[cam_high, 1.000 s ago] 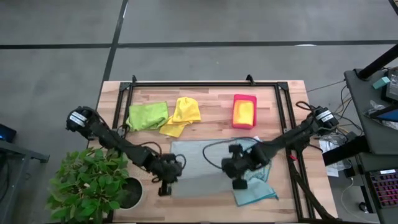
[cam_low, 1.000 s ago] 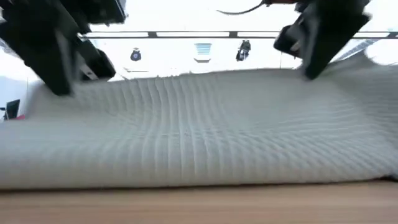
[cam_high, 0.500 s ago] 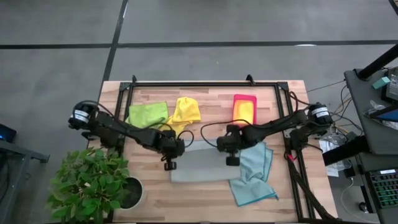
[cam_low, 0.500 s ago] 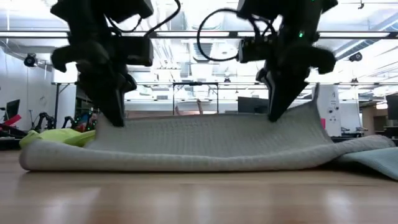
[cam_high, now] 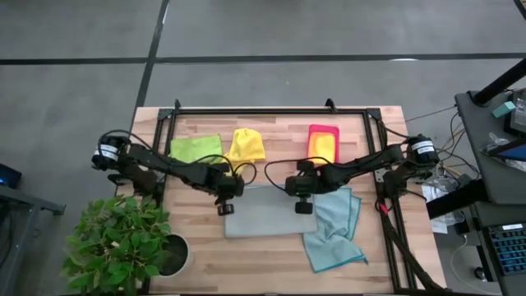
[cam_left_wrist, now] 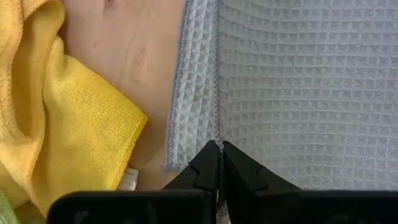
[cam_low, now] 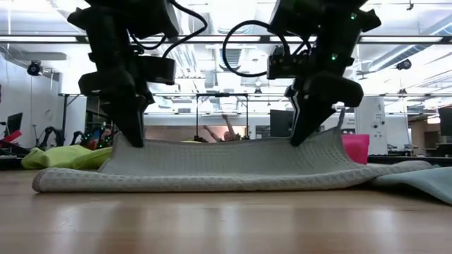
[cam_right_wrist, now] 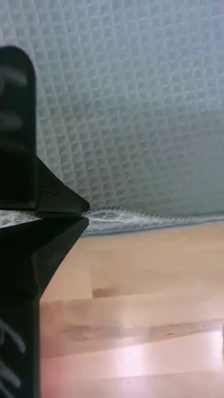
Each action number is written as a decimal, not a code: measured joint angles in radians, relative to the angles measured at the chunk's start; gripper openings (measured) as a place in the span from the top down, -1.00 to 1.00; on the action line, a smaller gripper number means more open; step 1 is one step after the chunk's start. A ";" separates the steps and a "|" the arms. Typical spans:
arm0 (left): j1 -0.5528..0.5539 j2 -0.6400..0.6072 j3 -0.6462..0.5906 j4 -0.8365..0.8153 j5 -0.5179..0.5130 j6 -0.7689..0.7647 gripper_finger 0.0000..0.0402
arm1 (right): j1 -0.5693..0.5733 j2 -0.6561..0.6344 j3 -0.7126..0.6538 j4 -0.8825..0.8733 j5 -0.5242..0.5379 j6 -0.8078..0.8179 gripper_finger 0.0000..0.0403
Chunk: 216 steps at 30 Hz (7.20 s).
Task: Fold microfiber towels
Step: Fold the gray microfiber towel
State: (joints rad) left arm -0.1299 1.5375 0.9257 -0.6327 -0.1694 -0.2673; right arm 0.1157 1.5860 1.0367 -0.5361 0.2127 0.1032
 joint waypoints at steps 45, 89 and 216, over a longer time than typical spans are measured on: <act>0.011 0.003 0.000 0.025 -0.138 0.012 0.61 | -0.007 0.000 -0.002 0.023 0.069 0.001 0.75; -0.101 0.169 -0.095 0.319 -0.085 -0.227 0.60 | 0.103 -0.028 0.060 -0.050 0.076 0.168 0.59; -0.347 0.097 -0.098 0.094 -0.081 -0.532 0.60 | -0.024 0.235 0.277 0.162 -0.090 0.455 0.96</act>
State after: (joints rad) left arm -0.4770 1.6348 0.8276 -0.5384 -0.2505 -0.7994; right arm 0.0921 1.8206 1.3141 -0.3745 0.1223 0.5586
